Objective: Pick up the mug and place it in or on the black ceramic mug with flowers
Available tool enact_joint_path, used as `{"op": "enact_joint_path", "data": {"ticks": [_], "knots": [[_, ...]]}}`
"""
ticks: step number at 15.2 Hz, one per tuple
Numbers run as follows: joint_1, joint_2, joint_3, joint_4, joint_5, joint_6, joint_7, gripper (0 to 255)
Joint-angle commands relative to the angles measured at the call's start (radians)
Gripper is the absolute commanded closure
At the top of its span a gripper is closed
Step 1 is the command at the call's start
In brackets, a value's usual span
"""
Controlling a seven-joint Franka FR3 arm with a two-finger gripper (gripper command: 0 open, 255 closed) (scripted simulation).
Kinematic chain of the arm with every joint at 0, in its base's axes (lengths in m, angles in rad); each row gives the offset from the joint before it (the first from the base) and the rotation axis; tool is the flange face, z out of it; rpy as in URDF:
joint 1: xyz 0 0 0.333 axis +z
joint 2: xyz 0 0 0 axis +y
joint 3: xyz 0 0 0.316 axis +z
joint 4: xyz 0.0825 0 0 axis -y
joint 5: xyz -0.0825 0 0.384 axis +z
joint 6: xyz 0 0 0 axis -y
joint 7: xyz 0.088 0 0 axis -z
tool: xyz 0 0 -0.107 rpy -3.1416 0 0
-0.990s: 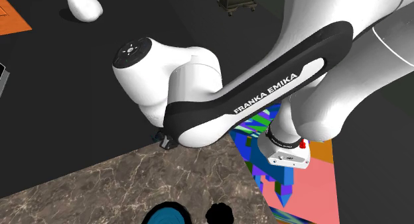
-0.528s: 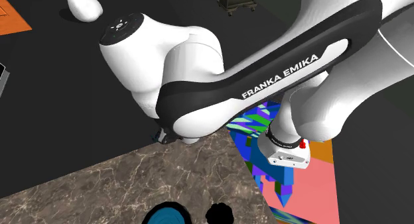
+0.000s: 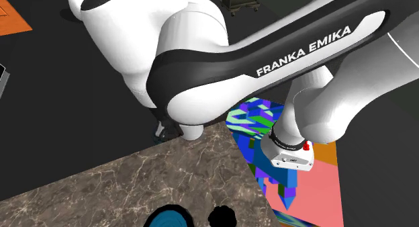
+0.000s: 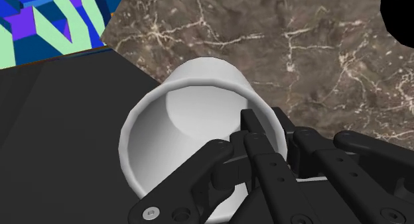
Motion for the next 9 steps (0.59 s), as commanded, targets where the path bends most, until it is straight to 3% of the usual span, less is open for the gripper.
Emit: {"op": "enact_joint_path", "data": {"ticks": [1, 9], "knots": [[0.000, -0.010, -0.005, 0.019, -0.001, -0.029, -0.003, 255], [-0.003, -0.031, -0.020, 0.111, -0.007, -0.141, -0.005, 255]]}}
